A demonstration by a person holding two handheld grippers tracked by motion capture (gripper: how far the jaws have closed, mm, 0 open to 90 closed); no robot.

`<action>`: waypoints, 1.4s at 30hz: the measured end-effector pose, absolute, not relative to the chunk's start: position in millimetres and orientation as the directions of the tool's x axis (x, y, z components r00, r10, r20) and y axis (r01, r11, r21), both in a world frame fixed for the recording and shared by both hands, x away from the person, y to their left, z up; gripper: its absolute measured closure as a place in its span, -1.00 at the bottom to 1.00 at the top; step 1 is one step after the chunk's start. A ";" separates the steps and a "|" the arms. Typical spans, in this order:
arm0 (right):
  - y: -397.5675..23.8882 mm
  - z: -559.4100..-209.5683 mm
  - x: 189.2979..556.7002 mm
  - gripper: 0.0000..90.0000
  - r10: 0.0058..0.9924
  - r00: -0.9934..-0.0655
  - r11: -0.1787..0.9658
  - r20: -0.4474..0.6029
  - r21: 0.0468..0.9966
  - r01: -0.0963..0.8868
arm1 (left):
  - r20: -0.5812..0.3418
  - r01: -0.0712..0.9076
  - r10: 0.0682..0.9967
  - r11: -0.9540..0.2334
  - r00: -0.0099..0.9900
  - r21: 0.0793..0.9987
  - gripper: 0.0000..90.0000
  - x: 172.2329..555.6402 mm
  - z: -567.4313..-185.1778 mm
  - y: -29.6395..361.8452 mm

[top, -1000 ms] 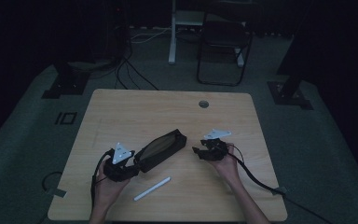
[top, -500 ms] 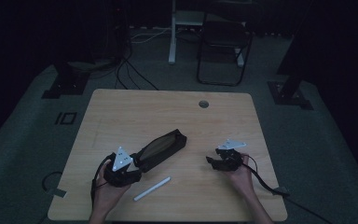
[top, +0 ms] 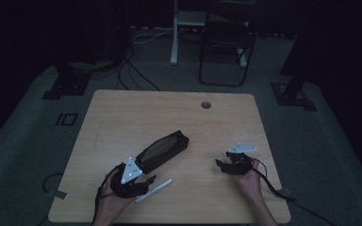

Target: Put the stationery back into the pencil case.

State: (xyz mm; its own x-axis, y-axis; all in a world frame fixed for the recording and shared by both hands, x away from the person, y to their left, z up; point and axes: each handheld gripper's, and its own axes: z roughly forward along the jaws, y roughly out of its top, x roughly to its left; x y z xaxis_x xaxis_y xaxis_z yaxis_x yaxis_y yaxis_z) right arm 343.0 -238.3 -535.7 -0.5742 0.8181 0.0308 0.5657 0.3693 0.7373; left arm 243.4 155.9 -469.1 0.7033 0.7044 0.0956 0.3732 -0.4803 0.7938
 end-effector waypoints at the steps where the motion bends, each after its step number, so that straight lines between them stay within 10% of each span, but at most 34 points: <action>1: -238.6 -536.0 343.1 -0.15 0.819 -0.573 0.370 0.028 0.736 0.566 | 0.093 0.376 0.702 -0.483 0.706 0.791 -0.09 242.7 -470.5 155.2; 42: -251.2 -550.2 351.1 -0.22 0.837 -0.548 0.370 0.006 0.730 0.574 | 0.019 0.482 0.644 -0.591 0.765 0.647 0.24 240.0 -537.3 152.4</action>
State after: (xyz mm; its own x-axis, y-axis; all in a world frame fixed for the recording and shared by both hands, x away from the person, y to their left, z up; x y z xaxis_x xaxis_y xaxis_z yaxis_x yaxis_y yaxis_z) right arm 351.1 -251.2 -550.2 -0.5475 0.8368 0.0060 0.5741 0.3704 0.7302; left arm 240.0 152.4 -537.3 0.7646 0.6442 0.0191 0.4820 -0.5913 0.6466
